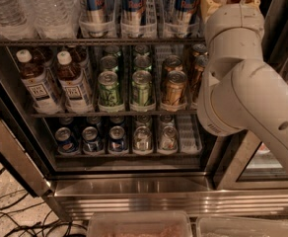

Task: Pick coke can from top shelf of fridge

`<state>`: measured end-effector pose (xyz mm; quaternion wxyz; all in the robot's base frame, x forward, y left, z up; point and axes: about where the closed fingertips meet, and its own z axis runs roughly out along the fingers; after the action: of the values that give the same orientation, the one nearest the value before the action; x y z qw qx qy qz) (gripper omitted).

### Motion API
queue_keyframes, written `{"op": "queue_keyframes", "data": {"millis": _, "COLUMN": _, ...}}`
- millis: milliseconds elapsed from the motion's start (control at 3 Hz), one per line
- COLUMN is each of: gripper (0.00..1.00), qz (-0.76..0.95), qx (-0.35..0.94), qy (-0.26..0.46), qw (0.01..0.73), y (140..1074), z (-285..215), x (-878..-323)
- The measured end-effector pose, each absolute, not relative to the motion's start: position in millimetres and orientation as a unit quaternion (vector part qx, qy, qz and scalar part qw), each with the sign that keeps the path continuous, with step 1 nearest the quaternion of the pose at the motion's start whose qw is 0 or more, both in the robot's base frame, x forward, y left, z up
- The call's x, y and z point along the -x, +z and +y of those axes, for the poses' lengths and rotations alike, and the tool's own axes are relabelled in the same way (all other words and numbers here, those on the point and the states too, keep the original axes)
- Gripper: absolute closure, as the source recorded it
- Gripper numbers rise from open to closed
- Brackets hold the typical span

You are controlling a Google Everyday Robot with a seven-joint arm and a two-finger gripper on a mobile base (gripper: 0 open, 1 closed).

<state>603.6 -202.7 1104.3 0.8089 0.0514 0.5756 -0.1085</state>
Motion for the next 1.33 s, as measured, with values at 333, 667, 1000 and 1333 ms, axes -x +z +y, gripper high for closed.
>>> {"op": "queue_keyframes", "data": {"millis": 333, "gripper": 1.0, "qz": 0.575, "qx": -0.046, "qy": -0.109, "qw": 0.809, "y": 1107.7, "z": -201.0, "x": -589.0}}
{"op": "queue_keyframes", "data": {"millis": 667, "gripper": 1.0, "qz": 0.576, "qx": -0.041, "qy": -0.111, "qw": 0.808, "y": 1109.1, "z": -200.1, "x": -559.9}}
{"op": "queue_keyframes", "data": {"millis": 1000, "gripper": 1.0, "qz": 0.581, "qx": -0.036, "qy": -0.114, "qw": 0.805, "y": 1105.7, "z": -199.0, "x": -543.7}}
{"op": "queue_keyframes", "data": {"millis": 1333, "gripper": 1.0, "qz": 0.596, "qx": -0.012, "qy": -0.113, "qw": 0.795, "y": 1094.5, "z": -193.9, "x": -529.5}}
